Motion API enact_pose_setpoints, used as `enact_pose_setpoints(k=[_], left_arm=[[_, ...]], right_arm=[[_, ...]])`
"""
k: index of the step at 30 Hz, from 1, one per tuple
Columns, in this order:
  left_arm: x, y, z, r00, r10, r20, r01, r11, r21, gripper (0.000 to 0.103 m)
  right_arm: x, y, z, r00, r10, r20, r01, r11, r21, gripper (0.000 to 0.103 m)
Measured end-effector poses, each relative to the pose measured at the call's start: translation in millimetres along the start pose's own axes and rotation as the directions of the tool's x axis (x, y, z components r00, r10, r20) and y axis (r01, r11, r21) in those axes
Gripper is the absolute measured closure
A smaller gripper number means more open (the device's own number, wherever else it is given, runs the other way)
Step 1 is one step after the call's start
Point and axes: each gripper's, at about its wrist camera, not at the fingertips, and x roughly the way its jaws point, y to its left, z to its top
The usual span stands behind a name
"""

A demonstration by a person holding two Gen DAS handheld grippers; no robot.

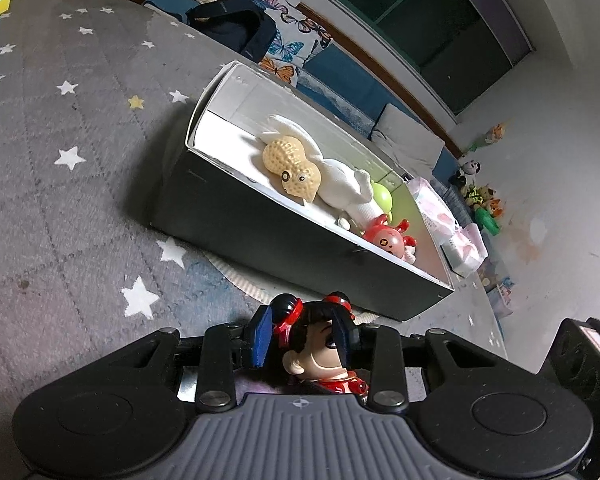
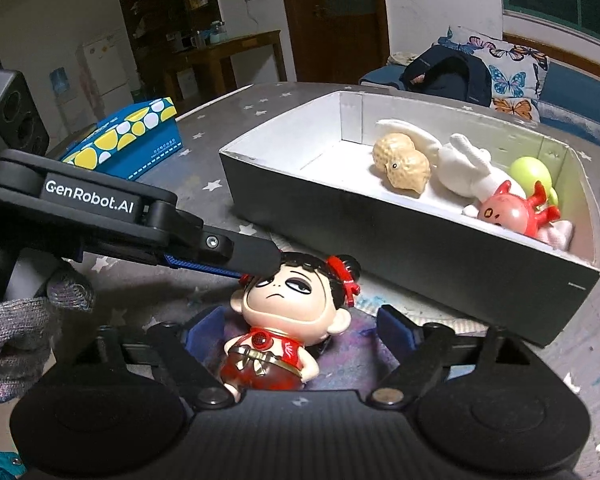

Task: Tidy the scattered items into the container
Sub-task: 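Close the right gripper around the red-haired doll's body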

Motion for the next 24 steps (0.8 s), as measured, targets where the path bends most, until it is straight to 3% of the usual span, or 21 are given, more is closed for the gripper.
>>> enact_pose_setpoints(k=[10,13,24], left_arm=[[0,0,-1,1.0,-0.008,-0.002,0.008,1.0,-0.019,0.067],[0,0,-2,1.0,-0.011,-0.003,0.011,1.0,-0.023,0.067],[-1,4,-3,0.999,-0.034,-0.008,0.034,0.998,-0.052,0.066]], right_arm=[[11,6,-7,1.0,0.023,-0.022,-0.022,1.0,0.011,0.008],[12,7,-9,0.999,0.03,-0.024,-0.029,0.999,0.018,0.0],[12,8,-13,0.999,0.032,-0.013,-0.032,0.999,0.033,0.0]])
